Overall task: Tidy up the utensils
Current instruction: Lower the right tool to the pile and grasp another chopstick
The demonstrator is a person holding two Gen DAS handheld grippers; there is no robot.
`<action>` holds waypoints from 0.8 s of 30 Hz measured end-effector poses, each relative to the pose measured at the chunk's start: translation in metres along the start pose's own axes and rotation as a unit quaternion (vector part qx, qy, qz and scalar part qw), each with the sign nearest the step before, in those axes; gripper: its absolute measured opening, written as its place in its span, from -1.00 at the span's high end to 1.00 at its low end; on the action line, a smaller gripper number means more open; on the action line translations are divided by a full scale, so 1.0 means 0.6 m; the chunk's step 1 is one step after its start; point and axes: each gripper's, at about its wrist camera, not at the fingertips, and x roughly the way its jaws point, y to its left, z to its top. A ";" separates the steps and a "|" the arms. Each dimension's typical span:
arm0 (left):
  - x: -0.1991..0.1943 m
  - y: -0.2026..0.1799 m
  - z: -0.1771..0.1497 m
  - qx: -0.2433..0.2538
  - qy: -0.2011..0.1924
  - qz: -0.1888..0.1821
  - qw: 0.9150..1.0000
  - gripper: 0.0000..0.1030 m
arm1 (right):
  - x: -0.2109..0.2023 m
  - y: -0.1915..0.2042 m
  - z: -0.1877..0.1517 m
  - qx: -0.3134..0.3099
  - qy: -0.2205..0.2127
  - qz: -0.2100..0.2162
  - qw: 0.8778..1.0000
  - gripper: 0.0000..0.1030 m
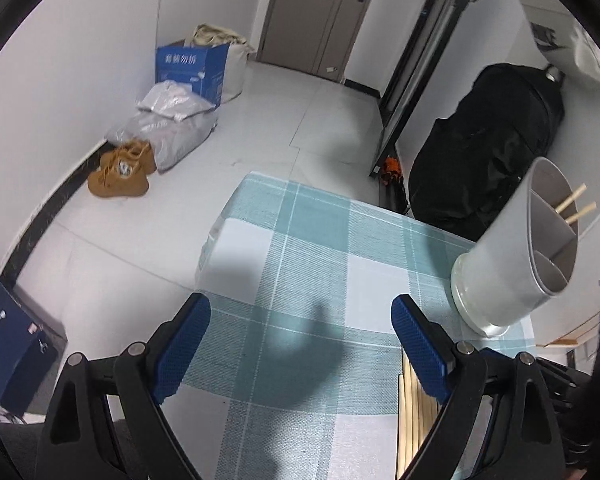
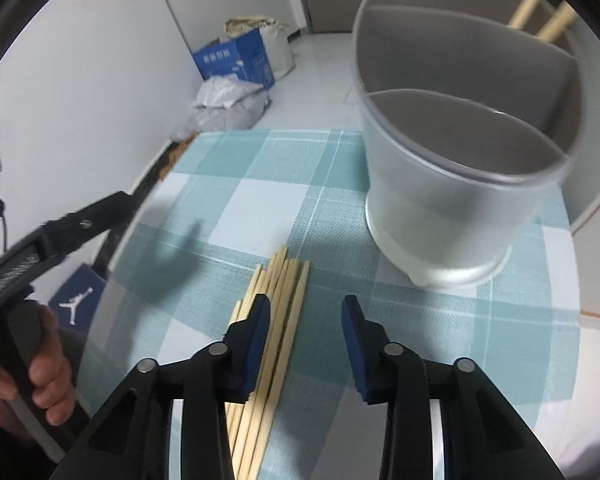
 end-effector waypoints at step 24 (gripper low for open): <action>-0.002 0.049 0.019 -0.054 0.016 -0.023 0.998 -0.73 | 0.086 0.046 0.058 -0.054 0.104 -0.090 0.989 0.89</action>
